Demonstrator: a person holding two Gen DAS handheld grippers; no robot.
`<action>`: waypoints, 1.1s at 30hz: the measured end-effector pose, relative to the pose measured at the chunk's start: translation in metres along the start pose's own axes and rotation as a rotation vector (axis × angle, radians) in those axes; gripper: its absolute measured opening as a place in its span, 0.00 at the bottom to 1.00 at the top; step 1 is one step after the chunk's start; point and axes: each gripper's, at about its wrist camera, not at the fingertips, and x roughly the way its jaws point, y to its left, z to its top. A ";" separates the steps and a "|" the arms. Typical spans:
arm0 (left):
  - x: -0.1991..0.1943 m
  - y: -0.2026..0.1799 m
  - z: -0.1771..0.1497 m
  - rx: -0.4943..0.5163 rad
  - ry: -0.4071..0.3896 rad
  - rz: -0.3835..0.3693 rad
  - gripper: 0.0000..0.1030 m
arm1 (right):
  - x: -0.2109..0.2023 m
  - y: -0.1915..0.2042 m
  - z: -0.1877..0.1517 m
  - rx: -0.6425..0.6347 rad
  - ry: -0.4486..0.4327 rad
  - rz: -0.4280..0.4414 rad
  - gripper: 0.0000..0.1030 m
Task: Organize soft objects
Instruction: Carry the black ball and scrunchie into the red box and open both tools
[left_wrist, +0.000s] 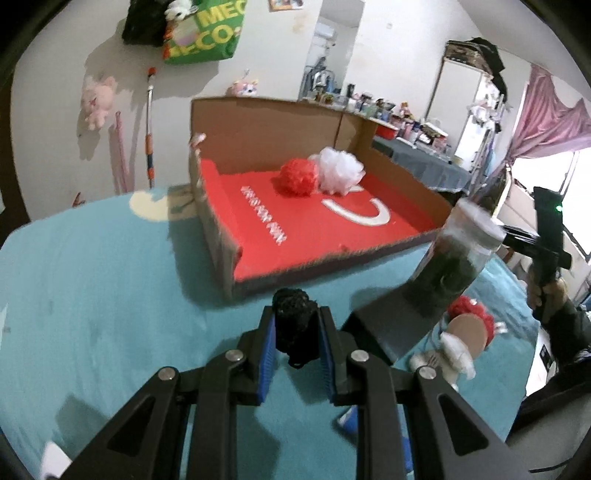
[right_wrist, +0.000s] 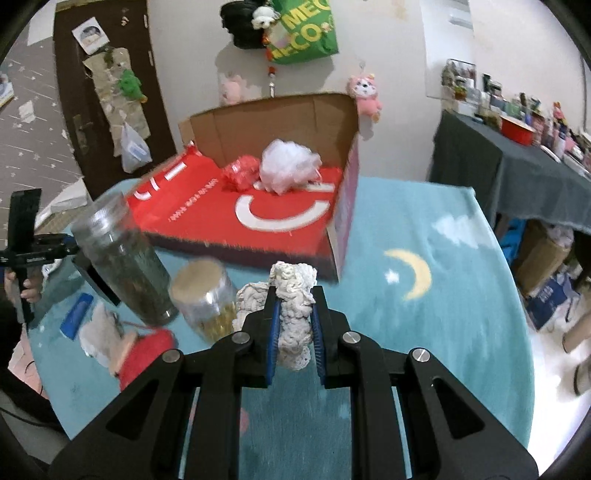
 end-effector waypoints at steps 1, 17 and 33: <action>-0.002 -0.001 0.006 0.009 -0.007 -0.003 0.22 | 0.001 0.001 0.005 -0.009 -0.004 0.004 0.15; 0.069 -0.017 0.102 0.026 0.121 0.080 0.23 | 0.097 0.031 0.115 -0.122 0.162 -0.057 0.15; 0.159 -0.013 0.139 0.004 0.283 0.242 0.24 | 0.219 0.017 0.131 -0.070 0.475 -0.241 0.15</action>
